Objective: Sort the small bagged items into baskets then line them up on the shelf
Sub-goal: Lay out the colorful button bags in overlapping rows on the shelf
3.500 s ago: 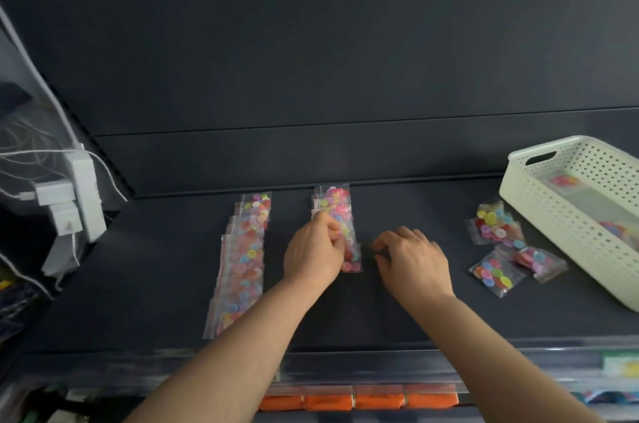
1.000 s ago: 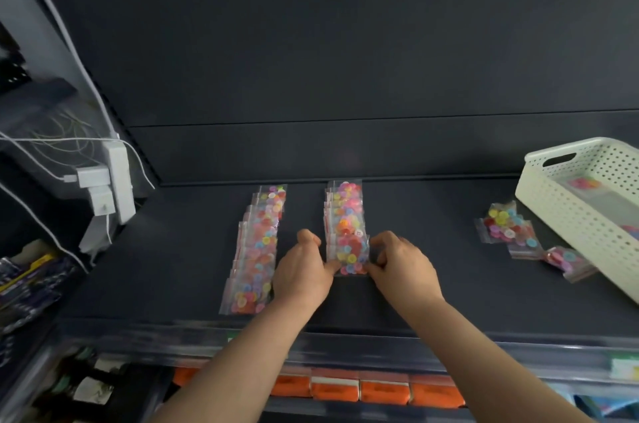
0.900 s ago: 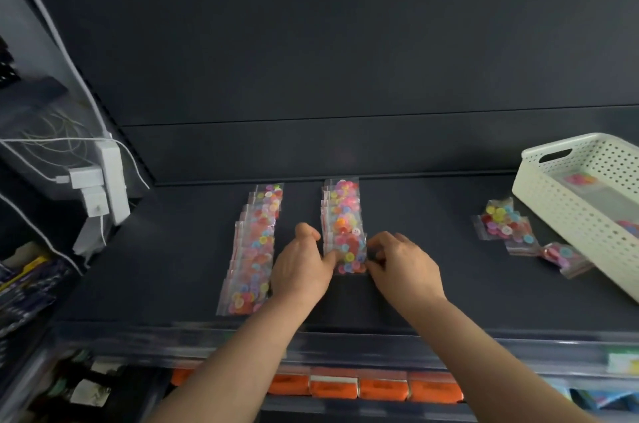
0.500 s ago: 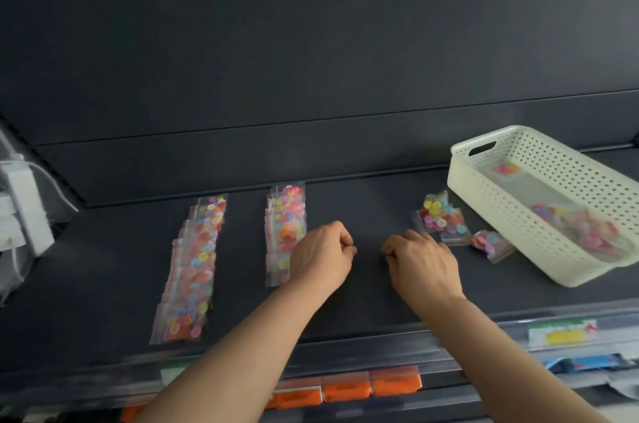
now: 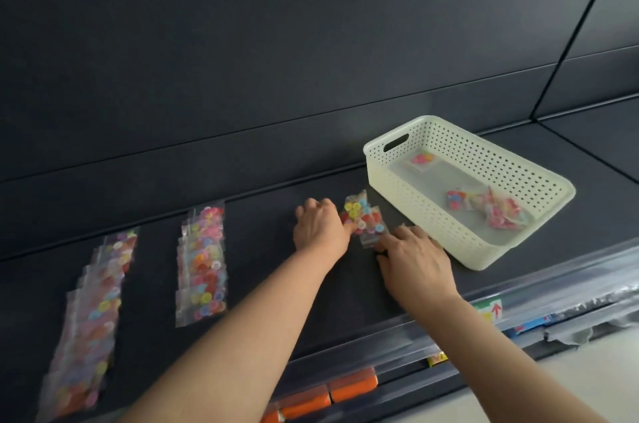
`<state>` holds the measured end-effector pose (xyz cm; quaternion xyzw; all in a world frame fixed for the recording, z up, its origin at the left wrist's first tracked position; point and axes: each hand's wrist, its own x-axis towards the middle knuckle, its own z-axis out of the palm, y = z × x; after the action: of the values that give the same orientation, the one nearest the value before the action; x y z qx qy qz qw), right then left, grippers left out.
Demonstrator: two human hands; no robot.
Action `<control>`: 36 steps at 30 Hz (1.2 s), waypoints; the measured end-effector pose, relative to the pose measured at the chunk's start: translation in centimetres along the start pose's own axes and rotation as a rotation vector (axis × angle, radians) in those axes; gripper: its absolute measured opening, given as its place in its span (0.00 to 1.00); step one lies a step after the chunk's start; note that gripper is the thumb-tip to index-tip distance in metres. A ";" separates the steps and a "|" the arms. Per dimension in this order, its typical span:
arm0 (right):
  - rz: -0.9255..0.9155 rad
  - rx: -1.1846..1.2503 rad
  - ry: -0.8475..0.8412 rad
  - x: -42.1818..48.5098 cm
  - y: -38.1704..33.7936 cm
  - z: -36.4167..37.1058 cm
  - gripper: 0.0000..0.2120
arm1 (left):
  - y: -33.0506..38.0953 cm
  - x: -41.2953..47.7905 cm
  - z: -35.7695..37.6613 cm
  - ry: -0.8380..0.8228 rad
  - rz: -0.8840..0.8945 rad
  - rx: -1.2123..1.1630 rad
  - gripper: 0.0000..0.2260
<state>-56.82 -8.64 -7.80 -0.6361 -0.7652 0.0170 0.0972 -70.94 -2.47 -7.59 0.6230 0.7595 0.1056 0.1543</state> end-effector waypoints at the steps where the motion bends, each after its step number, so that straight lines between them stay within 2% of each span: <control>1: -0.003 0.000 0.002 0.1 0.0 -0.1 0.12 | -0.2 -0.1 0.0 -0.007 -0.006 -0.022 0.25; 5: 0.015 0.044 0.000 0.8 -0.2 -0.5 0.10 | -1.2 -1.0 -0.5 -0.023 0.006 -0.100 0.12; 7: 0.055 0.149 0.024 1.1 -0.3 -0.5 0.09 | -1.9 -1.5 -0.8 -0.005 0.001 -0.206 0.11; 11: 0.071 0.465 0.002 1.6 -1.0 -0.1 0.25 | -3.3 -3.0 -1.9 -0.004 0.033 -0.491 0.14; 13: 0.087 0.628 -0.056 1.8 -1.6 -0.2 0.29 | -3.7 -3.7 -2.6 -0.028 0.077 -0.551 0.12; 15: 0.115 0.720 -0.088 2.0 -2.3 -0.1 0.25 | -4.3 -4.4 -3.3 -0.038 0.094 -0.592 0.09; 18: 0.115 0.730 -0.106 2.0 -3.1 0.1 0.13 | -5.6 -5.1 -4.4 -0.007 0.070 -0.671 0.05; 23: 0.102 0.932 -0.168 1.5 -5.7 -0.2 0.12 | -8.1 -6.3 -5.1 0.124 -0.046 -0.628 0.03; 32: -0.068 0.803 -0.375 -0.5 -13.4 0.8 0.17 | -16.8 -10.6 -6.5 0.116 -0.239 -0.494 0.07; 36: -0.114 0.702 -0.429 -1.5 -16.5 1.3 0.17 | -20.0 -12.5 -6.8 0.136 -0.291 -0.471 0.12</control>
<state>-72.80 -13.07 -6.84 -0.5029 -0.7499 0.4038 0.1472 -89.50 -18.54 -7.01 0.4459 0.8042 0.2974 0.2571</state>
